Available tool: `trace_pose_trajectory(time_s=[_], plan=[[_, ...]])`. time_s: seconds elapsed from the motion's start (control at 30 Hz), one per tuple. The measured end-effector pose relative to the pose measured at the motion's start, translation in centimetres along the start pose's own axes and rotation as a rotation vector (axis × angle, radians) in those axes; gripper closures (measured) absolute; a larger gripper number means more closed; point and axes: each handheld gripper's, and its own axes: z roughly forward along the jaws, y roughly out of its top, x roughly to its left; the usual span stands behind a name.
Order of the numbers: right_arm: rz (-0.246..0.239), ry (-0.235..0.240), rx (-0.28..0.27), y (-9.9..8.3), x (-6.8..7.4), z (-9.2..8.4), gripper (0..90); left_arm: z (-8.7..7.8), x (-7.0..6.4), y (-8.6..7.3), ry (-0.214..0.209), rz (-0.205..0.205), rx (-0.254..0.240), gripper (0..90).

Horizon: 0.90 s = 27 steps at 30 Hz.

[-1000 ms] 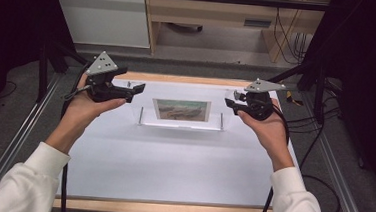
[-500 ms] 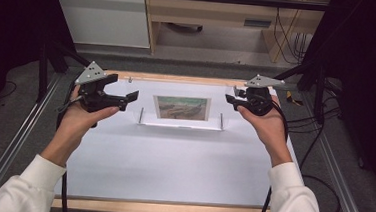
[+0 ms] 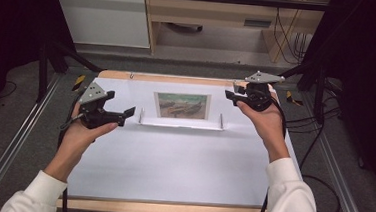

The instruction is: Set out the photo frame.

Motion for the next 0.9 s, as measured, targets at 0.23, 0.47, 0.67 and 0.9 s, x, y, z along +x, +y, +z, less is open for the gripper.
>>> trace_pose_trajectory(time_s=[0.23, 0.47, 0.67, 0.9], plan=[[0.020, -0.004, -0.005, 0.1, -0.3, 0.5, 57.7, 0.8, -0.1, -3.1, 0.023, -0.016, 0.032, 8.6], [0.036, -0.004, -0.011, 0.2, -0.5, 0.8, 57.3, 1.3, 0.7, -5.5, 0.044, -0.056, 0.060, 8.8], [0.060, -0.006, -0.015, 0.2, -0.6, 1.0, 56.2, 1.4, 1.1, -6.2, 0.058, -0.055, 0.081, 9.2], [0.065, -0.017, -0.004, 0.4, -0.6, 1.3, 55.0, 1.4, 1.1, -7.0, 0.071, -0.038, 0.107, 9.6]])
